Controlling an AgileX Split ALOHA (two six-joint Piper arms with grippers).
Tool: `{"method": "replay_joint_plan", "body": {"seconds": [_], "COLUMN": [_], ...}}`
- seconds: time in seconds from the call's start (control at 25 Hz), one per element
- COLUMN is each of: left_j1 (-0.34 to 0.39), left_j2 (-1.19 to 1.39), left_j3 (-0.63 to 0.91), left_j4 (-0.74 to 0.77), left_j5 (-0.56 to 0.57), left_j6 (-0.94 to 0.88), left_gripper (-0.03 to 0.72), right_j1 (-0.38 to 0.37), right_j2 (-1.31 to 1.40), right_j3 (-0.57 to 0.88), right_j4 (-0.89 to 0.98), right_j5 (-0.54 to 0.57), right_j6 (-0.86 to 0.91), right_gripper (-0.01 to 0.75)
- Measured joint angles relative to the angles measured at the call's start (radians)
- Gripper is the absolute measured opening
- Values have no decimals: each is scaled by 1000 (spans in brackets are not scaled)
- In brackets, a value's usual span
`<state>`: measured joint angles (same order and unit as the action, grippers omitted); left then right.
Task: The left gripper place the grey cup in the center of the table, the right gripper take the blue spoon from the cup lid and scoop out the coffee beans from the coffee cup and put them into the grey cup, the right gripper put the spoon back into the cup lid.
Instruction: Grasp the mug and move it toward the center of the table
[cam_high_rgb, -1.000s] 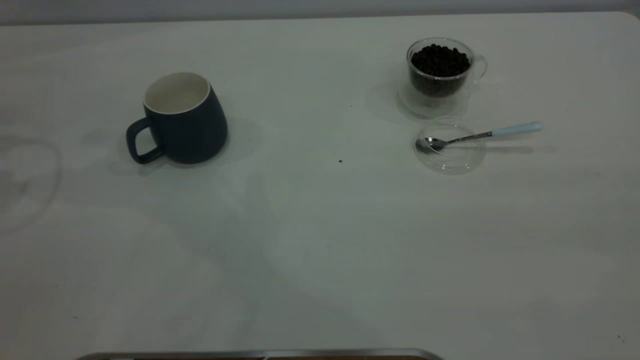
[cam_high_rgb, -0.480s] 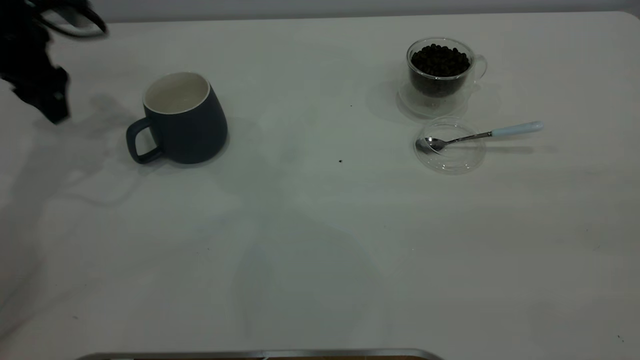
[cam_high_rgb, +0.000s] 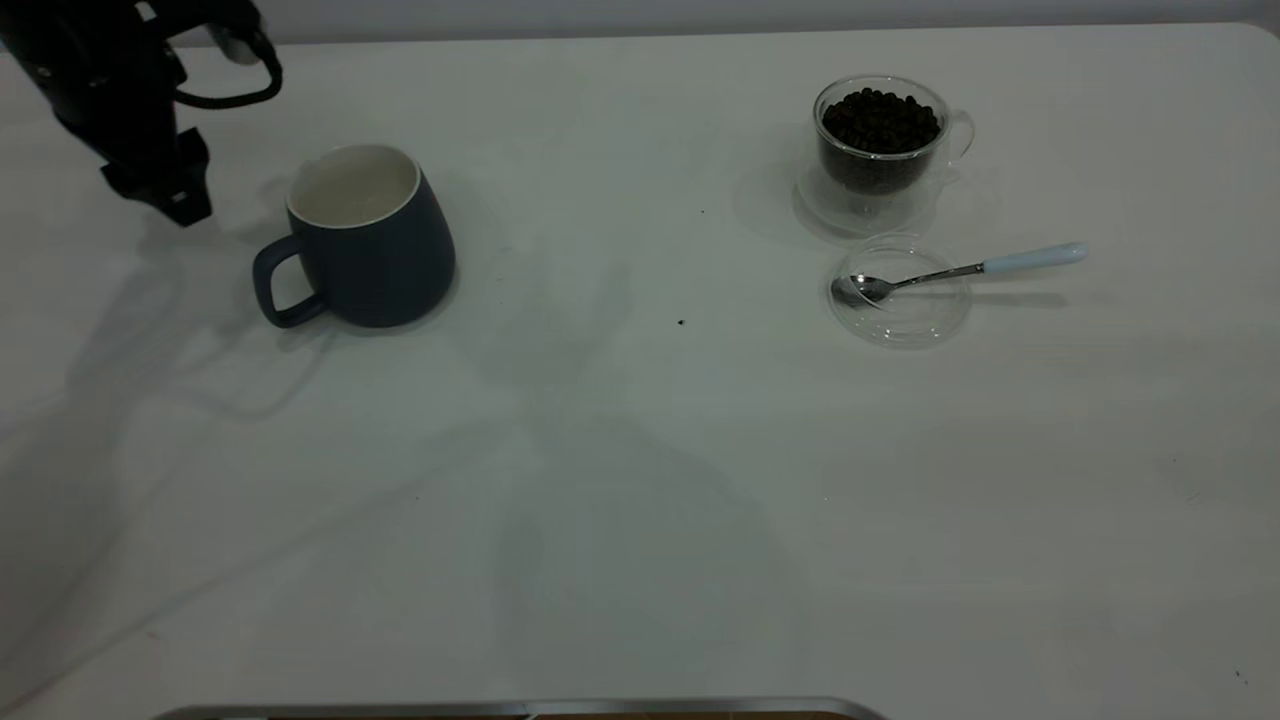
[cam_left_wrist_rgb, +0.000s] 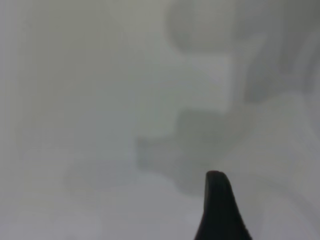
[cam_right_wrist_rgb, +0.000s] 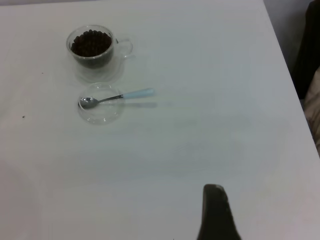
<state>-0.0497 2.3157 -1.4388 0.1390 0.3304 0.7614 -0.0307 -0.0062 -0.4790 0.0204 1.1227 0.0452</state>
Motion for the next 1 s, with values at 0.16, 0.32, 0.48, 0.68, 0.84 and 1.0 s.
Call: {"method": "replay_joint_plan", "body": {"seconds": [0.16, 0.32, 0.48, 0.68, 0.84, 1.0], "left_j1": [-29, -38, -38, -38, -38, -38], "left_j2": [0, 0, 1, 1, 6, 16], "left_j3": [0, -3, -5, -5, -5, -5], "left_j4": [0, -36, -180, -434, -516, -521], "left_j5": [-7, 27, 83, 121, 122, 126], "left_j6": [73, 218, 449, 728, 794, 793], "left_gripper": [565, 565, 565, 565, 565, 565], "right_j1": [0, 0, 0, 0, 0, 0], "right_j2": [0, 0, 0, 0, 0, 0], "right_j3": [0, 0, 0, 0, 0, 0], "right_j4": [0, 0, 0, 0, 1, 1], "right_j5": [0, 0, 0, 0, 0, 0], "right_j6": [0, 0, 0, 0, 0, 0], "right_gripper": [548, 548, 548, 548, 548, 548]}}
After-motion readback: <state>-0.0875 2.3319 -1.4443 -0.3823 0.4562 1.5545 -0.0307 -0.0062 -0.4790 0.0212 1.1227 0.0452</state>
